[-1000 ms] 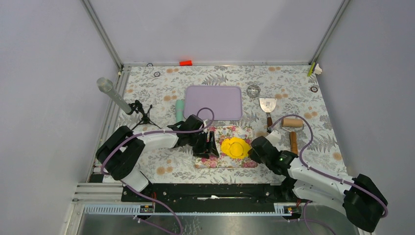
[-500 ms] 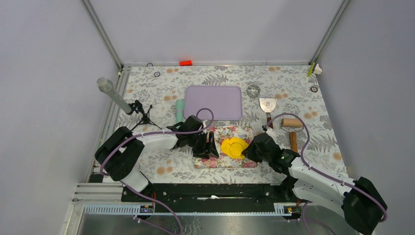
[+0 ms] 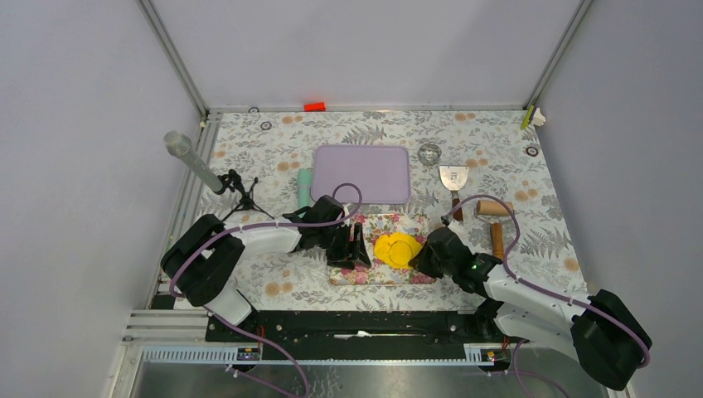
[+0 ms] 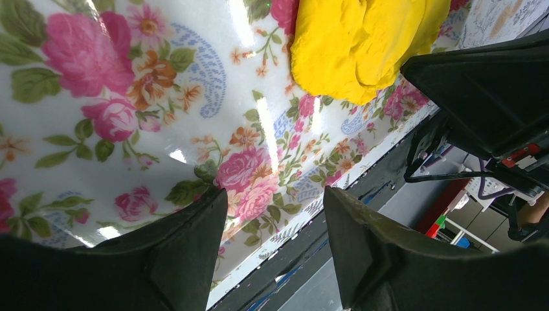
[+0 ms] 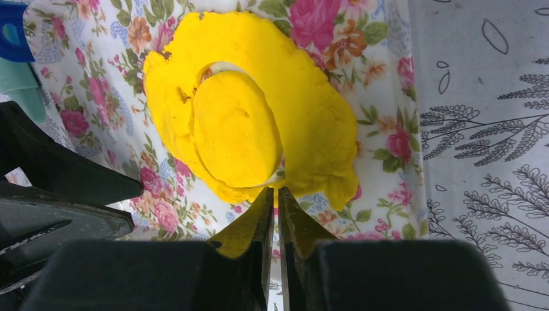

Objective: Roll out the dumpling wrappers from the dough
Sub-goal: Remove the dumpling wrapper from the work surface.

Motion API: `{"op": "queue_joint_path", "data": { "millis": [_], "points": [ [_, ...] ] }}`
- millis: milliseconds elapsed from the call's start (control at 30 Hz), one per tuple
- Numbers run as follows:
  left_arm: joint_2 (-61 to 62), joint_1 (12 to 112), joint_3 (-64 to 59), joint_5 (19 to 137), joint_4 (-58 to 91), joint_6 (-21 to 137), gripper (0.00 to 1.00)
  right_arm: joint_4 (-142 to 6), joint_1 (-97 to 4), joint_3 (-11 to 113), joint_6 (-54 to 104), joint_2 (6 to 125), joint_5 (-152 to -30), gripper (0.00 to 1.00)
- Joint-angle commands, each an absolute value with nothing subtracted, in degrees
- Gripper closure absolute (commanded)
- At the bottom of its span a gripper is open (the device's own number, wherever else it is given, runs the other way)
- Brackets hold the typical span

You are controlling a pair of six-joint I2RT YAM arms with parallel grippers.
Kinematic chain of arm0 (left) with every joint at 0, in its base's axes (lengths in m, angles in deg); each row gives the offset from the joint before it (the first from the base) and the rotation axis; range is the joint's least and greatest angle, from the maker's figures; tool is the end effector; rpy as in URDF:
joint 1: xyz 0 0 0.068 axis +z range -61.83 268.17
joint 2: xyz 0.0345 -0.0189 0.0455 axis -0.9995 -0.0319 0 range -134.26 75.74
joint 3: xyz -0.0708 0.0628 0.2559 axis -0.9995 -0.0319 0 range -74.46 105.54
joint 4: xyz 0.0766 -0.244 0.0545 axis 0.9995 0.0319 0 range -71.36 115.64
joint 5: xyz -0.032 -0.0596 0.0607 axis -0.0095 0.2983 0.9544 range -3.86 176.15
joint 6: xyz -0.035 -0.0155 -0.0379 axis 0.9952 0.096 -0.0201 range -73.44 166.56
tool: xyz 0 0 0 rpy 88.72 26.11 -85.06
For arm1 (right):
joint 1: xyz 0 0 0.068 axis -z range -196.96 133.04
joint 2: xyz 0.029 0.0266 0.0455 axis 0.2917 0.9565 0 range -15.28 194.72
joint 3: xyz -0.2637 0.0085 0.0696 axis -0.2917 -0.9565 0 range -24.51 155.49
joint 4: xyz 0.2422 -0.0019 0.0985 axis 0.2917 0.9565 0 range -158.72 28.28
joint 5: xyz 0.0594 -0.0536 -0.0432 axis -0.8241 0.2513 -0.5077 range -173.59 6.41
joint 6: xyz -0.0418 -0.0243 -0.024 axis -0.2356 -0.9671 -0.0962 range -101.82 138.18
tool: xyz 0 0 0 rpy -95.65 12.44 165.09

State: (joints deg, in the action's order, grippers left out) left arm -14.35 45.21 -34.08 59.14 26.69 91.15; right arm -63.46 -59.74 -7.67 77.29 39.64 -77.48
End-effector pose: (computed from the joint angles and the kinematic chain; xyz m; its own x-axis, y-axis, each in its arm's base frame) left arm 0.1947 -0.2033 0.1400 -0.9915 0.0685 -0.1104 0.1241 0.7514 -0.6481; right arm 0.1330 0.1179 0.1505 -0.7894 0.4322 -0.4360 0.1149 0.8016 0.5867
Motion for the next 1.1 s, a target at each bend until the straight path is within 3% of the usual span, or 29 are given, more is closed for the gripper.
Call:
{"op": "queue_joint_path", "data": {
  "millis": [0, 533, 1067],
  "points": [
    [-18.74, 44.78, -38.52, 69.55, 37.45, 86.90, 0.35, -64.85, -59.56, -8.54, 76.80, 40.01, -76.03, 0.87],
    [-17.92, 44.49, -38.87, 70.73, 38.49, 86.89, 0.34, -56.78, -58.99, -5.73, 76.73, 42.25, -67.41, 0.87],
    [-18.91, 42.10, -38.16, 70.15, 38.85, 86.11, 0.34, -58.33, -55.42, -1.95, 72.84, 46.19, -64.01, 0.87]
  ]
}}
